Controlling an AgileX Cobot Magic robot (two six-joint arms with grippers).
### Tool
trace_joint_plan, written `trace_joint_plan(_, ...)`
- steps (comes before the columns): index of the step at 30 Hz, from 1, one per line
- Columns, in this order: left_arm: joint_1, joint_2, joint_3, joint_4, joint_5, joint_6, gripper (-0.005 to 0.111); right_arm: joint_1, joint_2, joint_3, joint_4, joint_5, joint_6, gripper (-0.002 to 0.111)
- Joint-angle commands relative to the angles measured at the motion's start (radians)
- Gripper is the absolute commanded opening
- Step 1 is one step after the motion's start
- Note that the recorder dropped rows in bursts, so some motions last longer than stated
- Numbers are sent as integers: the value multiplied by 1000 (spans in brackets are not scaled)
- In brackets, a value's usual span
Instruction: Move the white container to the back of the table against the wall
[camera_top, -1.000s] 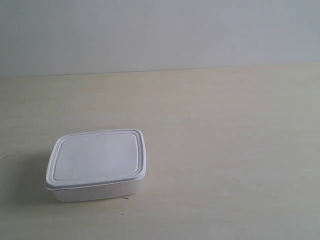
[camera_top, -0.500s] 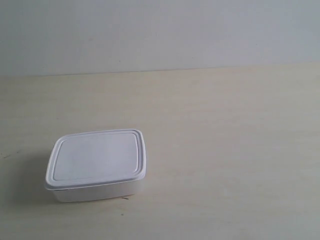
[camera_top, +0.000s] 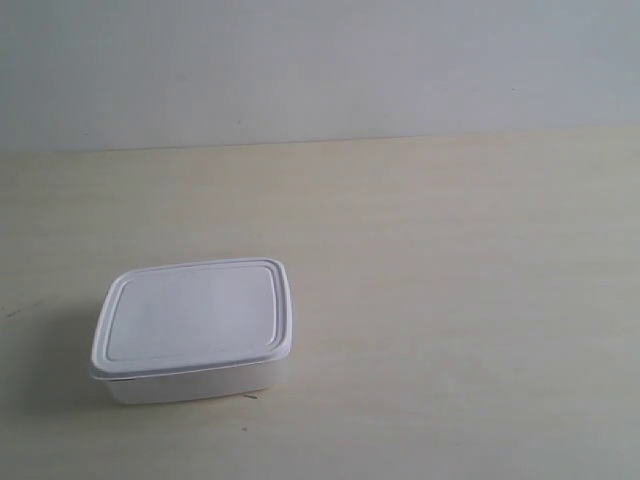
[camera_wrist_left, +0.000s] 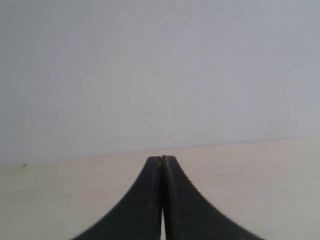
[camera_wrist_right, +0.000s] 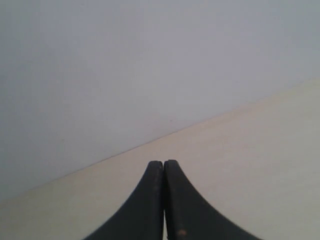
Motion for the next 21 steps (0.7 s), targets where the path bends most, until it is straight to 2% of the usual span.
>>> trace_joint_plan(1, 1, 15, -25, 6, -71, 5, 0, -4, 135, -93, 86, 13, -13, 0)
trace_joint_plan(12, 1, 15, -25, 6, -69, 5, 0, -4, 293, -117, 95, 115, -127, 0)
trace_joint_plan(17, 1, 15, -25, -6, -56, -9, 0, -4, 297, -119, 302, 203, -396, 0)
trace_joint_plan(21, 1, 15, -25, -24, 36, -45, 0, -4, 338, -144, 372, 298, -460, 0)
